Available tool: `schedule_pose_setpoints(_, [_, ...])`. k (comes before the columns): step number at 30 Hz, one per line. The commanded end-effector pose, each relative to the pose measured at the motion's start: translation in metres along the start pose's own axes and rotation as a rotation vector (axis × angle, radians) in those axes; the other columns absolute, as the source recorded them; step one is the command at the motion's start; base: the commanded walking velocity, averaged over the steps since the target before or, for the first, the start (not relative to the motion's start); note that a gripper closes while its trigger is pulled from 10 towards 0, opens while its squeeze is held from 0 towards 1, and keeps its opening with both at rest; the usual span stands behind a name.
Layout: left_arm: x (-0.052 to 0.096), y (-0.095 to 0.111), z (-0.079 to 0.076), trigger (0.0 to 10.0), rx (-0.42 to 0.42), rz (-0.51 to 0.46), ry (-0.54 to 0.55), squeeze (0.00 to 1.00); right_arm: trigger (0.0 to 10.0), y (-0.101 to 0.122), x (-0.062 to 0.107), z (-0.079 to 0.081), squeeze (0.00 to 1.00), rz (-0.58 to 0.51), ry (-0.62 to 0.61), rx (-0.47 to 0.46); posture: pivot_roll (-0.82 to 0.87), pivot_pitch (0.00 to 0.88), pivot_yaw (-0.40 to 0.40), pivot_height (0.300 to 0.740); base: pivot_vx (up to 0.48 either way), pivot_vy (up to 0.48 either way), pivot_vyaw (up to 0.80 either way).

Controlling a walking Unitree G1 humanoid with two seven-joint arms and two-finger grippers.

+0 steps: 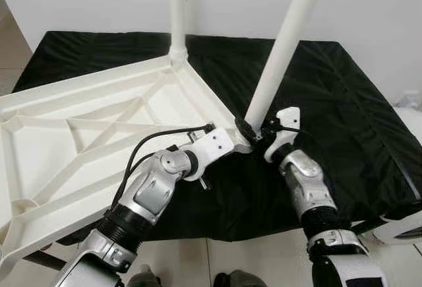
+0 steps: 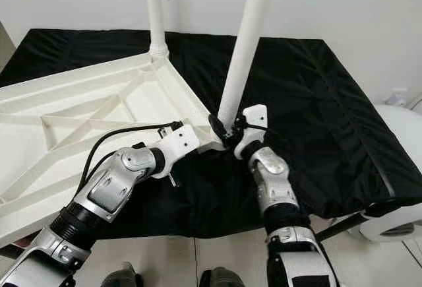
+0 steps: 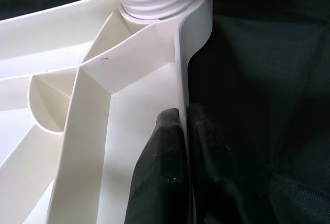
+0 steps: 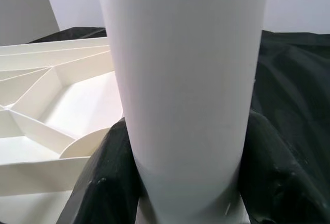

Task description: Building children table

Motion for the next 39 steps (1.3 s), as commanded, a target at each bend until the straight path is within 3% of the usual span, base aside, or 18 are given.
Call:
schedule_pose_setpoints(1, [-0.003,0.021,-0.009,10.0,-0.029,-0.080,-0.027,0.00,10.0,0.004,-0.008,0.015,0.00,-0.034,-0.051,-0.043,0.01,0.000,-0.080,0.740,0.000,0.000,0.00])
schedule_pose_setpoints(4, [-0.003,0.022,-0.009,10.0,-0.030,-0.081,-0.026,0.00,10.0,0.001,-0.009,0.020,0.00,-0.033,-0.087,-0.071,0.01,0.000,-0.081,0.740,0.000,0.000,0.00])
schedule_pose_setpoints(7, [-0.003,0.021,-0.009,10.0,-0.033,-0.081,-0.027,0.00,10.0,-0.005,-0.014,0.031,0.00,-0.013,-0.205,-0.104,0.01,0.000,-0.084,0.740,0.000,0.000,0.00])
schedule_pose_setpoints(12, [-0.003,0.021,-0.009,10.0,-0.033,-0.081,-0.024,0.00,10.0,-0.004,-0.014,0.036,0.00,-0.012,-0.271,-0.094,0.01,0.000,-0.086,0.740,0.000,0.000,0.00])
schedule_pose_setpoints(19, [-0.004,0.021,-0.010,10.0,-0.034,-0.080,-0.025,0.00,10.0,-0.003,-0.009,0.025,0.00,-0.010,-0.312,-0.083,0.01,0.000,-0.087,0.740,0.000,0.000,0.00])
schedule_pose_setpoints(20, [-0.004,0.022,-0.010,10.0,-0.034,-0.081,-0.025,0.00,10.0,-0.003,-0.008,0.023,0.57,-0.012,-0.320,-0.089,0.01,0.000,-0.087,0.740,0.000,0.000,0.00])
schedule_pose_setpoints(21, [-0.004,0.022,-0.010,10.0,-0.035,-0.082,-0.026,0.00,10.0,-0.002,-0.008,0.024,1.00,-0.014,-0.307,-0.104,0.01,0.000,-0.088,0.740,0.000,0.000,0.00])
schedule_pose_setpoints(31, [-0.003,0.020,-0.012,10.0,-0.031,-0.079,-0.027,0.00,10.0,0.007,0.004,0.012,1.00,-0.062,-0.263,-0.094,0.01,0.000,-0.091,0.740,0.000,0.000,0.00])
schedule_pose_setpoints(35, [-0.003,0.020,-0.011,10.0,-0.029,-0.078,-0.025,0.00,10.0,0.008,0.009,0.006,1.00,-0.057,-0.190,-0.077,0.01,0.000,-0.089,0.740,0.000,0.000,0.00])
schedule_pose_setpoints(36, [-0.003,0.020,-0.011,10.0,-0.030,-0.078,-0.025,0.00,10.0,0.010,0.012,0.002,0.82,-0.062,-0.159,-0.060,0.00,0.000,-0.089,0.740,0.000,0.000,0.00])
schedule_pose_setpoints(38, [-0.003,0.020,-0.011,10.0,-0.031,-0.078,-0.024,0.00,10.0,0.011,0.014,-0.001,0.82,-0.065,-0.142,-0.048,0.00,0.000,-0.089,0.740,0.000,0.000,0.00])
schedule_pose_setpoints(39, [-0.003,0.020,-0.011,10.0,-0.031,-0.078,-0.024,0.00,10.0,0.010,0.017,-0.005,0.00,-0.054,-0.121,-0.036,0.00,0.000,-0.089,0.740,0.000,0.000,0.00])
Point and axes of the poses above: a point about 5 cm out from each wrist's last joint towards the gripper, its own x axis pointing back from the gripper into the wrist, its own y axis along the axis of the wrist's last joint, z = x × y, the point moved 4 cm from there along -x, pointing out of the wrist towards the gripper, and after that the axes turned 3 degrees about -x, right-handed, at the moved point
